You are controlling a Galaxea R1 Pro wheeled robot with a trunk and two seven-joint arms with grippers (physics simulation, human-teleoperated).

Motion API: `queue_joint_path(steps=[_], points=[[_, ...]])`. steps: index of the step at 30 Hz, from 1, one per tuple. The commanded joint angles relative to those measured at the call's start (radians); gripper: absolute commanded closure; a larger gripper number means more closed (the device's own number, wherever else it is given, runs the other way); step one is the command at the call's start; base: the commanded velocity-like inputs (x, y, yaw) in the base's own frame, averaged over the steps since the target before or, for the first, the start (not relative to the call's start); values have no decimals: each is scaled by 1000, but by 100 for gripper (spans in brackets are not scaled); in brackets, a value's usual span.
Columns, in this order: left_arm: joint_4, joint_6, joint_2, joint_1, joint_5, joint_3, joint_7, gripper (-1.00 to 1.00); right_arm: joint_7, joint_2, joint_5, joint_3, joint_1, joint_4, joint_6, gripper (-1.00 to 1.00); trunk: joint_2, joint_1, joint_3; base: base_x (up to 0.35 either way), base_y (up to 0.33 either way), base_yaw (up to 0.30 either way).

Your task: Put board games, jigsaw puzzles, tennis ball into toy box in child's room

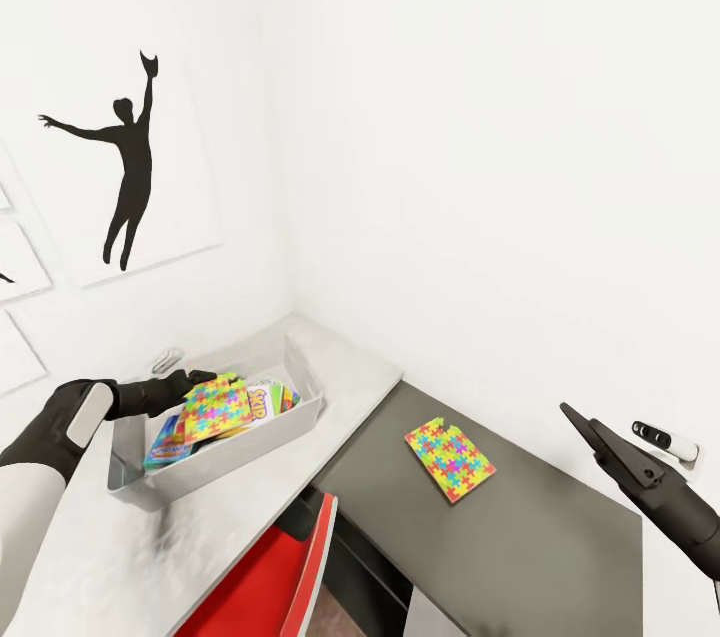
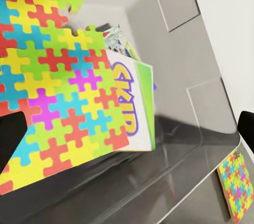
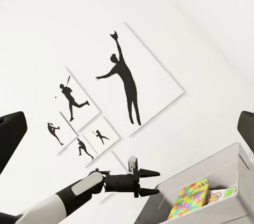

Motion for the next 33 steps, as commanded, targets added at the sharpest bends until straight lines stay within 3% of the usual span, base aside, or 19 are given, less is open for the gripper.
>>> queue_joint_path(steps=[1, 4, 6, 9, 11, 14, 16, 17, 19, 23, 25, 33], points=[[0, 7, 3, -1, -2, 4, -7, -100, 2, -1, -2, -1, -1, 0, 10, -100, -2, 1, -2, 0, 0, 0], [0, 10, 13, -1, -1, 5, -17, -100, 2, -1, -2, -1, -1, 0, 10, -100, -2, 1, -2, 0, 0, 0], [0, 16, 35, -1, 4, 12, -35, -100, 2, -2, -2, -1, -1, 0, 10, -100, -2, 1, -2, 0, 0, 0], [0, 47, 76, 2, 12, 32, -139, -100, 4, -3, -3, -2, -1, 0, 10, -100, -2, 1, -2, 0, 0, 0], [0, 75, 102, 6, 13, 36, -245, -100, 5, -3, -3, -3, -1, 0, 11, -100, -2, 1, -2, 0, 0, 0], [0, 99, 165, 27, 7, 38, -521, -100, 7, -3, -4, -4, -1, 0, 11, -100, -2, 1, -1, 0, 0, -18], [0, 101, 201, 75, 3, 39, -711, -100, 8, -3, -4, -4, -1, 0, 11, -100, -2, 1, 1, 0, 0, -92], [-1, 101, 209, 90, 3, 39, -757, -100, 8, -3, -4, -3, -1, 0, 11, -100, -2, 1, 2, 0, 0, -113], [-4, 98, 232, 144, 1, 38, -924, -100, 8, -3, -4, -3, -1, 0, 11, -100, -2, 1, 5, 0, 0, -131], [-6, 31, 246, 229, 0, 37, -1119, -100, 8, 1, -4, -2, -1, 0, 10, -100, -2, 1, 10, -36, -51, -144], [-6, 1, 247, 258, 0, 35, -1167, -100, 8, 3, -4, -1, -1, 0, 10, -100, -2, 1, 13, -98, -166, -155], [-24, -34, 244, 292, 4, 31, -1172, -100, 8, 9, -4, 3, -1, 1, 8, -100, -2, 1, 24, -43, -88, -175]])
